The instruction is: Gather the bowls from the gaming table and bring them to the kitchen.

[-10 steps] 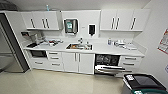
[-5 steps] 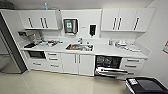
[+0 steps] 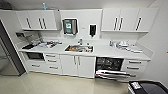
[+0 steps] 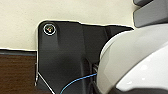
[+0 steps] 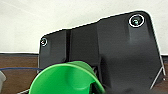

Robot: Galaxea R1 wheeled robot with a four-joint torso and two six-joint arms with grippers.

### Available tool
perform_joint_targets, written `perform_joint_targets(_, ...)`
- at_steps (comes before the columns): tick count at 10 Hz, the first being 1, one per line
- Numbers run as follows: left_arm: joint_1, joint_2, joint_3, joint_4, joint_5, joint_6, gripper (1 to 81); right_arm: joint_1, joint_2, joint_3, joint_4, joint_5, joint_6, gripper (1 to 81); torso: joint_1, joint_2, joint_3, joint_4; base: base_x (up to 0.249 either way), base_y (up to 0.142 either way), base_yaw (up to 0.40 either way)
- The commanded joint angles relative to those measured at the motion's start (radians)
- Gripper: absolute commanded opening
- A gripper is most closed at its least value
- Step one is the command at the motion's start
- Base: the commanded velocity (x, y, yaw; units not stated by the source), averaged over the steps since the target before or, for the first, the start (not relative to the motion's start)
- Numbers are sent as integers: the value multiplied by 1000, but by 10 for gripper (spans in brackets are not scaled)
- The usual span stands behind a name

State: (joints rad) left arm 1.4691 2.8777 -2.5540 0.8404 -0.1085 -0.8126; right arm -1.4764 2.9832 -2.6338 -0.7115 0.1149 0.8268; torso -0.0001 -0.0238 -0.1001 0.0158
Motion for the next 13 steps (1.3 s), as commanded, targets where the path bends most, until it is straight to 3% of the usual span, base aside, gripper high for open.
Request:
perform_joint_targets(1,-46,-15,6,2,18,3,10,52,3,8,-8,-26,-3,10,0,0,0,0,153,0,0)
perform_joint_targets(13,-48,-12,6,2,18,1,10,49,3,6,-8,-26,-3,10,0,0,0,0,188,-6,0)
